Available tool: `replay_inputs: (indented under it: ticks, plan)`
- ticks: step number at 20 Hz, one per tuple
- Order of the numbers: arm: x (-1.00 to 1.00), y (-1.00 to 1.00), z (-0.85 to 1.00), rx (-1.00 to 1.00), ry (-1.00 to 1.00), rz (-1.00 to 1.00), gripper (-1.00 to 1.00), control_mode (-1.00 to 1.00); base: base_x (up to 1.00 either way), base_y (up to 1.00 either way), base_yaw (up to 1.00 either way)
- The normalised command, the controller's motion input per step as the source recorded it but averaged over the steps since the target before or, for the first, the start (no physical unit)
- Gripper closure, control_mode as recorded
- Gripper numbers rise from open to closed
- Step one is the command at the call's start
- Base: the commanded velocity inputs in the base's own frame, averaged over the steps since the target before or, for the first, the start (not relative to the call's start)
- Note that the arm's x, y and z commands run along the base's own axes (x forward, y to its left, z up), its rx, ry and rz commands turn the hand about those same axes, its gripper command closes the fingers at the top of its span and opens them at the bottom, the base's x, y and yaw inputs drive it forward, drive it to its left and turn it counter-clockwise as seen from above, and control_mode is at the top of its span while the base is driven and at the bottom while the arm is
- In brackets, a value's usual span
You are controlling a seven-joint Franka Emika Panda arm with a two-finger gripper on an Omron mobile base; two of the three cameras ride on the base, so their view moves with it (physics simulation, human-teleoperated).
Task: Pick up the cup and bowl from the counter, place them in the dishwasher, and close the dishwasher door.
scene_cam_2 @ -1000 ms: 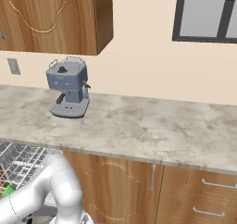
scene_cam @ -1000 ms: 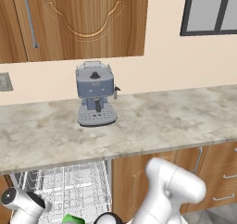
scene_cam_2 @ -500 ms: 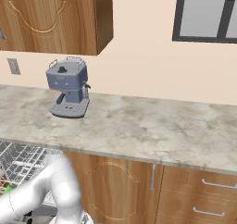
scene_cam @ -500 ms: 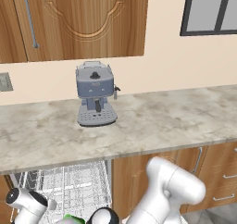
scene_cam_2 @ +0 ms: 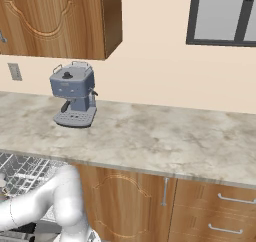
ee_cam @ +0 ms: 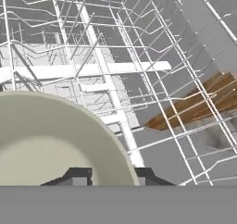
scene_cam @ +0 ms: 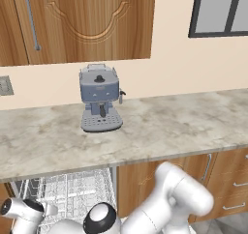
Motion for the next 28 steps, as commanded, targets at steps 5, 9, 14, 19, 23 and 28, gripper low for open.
replay_inputs:
  ticks: [5, 9, 14, 19, 23, 28]
  plan:
    - [0.00, 0.00, -0.76, -0.37, -0.10, 0.00, 1.00, -1.00, 0.00, 0.00, 0.00]
    - [-0.06, 0.02, -0.63, -0.32, -0.13, 0.00, -1.00, -1.00, 0.00, 0.00, 0.00]
    - [-0.45, 0.06, -0.36, -0.19, -0.16, 0.00, -1.00, -1.00, 0.00, 0.00, 0.00]
    - [-0.49, 0.15, 0.07, -0.03, -0.17, 0.01, -1.00, -1.00, 0.00, 0.00, 0.00]
    - [-0.44, 0.07, 0.51, 0.02, -0.19, 0.00, -1.00, -1.00, 0.00, 0.00, 0.00]
    - [-0.42, 0.06, 0.81, 0.22, -0.15, 0.00, -1.00, -1.00, 0.00, 0.00, 0.00]
